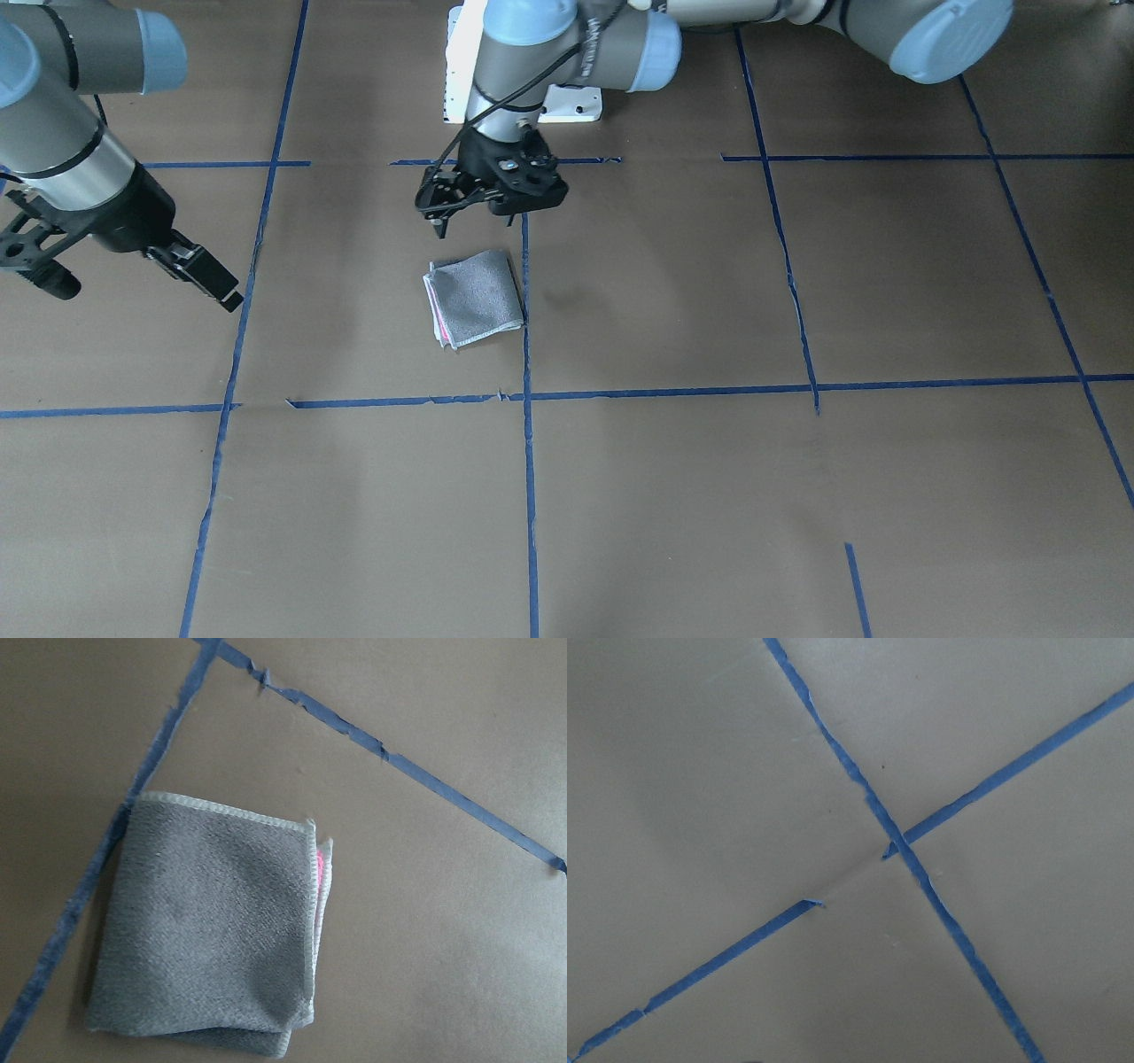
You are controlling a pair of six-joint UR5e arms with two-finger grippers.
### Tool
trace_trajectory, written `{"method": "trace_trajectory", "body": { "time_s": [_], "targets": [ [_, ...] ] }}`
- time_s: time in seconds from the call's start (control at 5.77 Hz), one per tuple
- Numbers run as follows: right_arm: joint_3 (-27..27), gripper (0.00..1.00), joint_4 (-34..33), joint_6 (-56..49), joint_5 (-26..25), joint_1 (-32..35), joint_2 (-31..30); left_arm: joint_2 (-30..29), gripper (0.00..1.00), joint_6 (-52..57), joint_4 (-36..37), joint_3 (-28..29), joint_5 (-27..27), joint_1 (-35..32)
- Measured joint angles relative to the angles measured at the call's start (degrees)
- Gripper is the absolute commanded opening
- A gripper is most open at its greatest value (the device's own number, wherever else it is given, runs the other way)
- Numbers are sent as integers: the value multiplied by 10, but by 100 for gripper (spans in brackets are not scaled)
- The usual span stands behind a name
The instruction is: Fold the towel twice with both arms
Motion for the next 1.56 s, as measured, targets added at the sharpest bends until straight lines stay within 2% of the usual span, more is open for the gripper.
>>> {"method": "trace_trajectory", "body": {
  "time_s": [0.17,0.52,0.87,1.21,1.39,1.56],
  "targets": [
    [-6,100,0,-62,12,22,-12,59,100,76,37,-62,-42,-40],
    [-11,100,0,-219,57,76,-56,200,100,296,66,-149,-126,-140],
    [-8,100,1,-398,94,143,-128,345,100,553,65,-182,-206,-264],
    [-17,100,0,-539,105,182,-183,480,100,848,68,-164,-266,-441],
    [-23,100,0,-589,107,199,-203,516,100,965,69,-127,-273,-507],
    [-29,100,-8,-633,109,213,-217,532,100,1032,69,-76,-276,-553]
  ]
}}
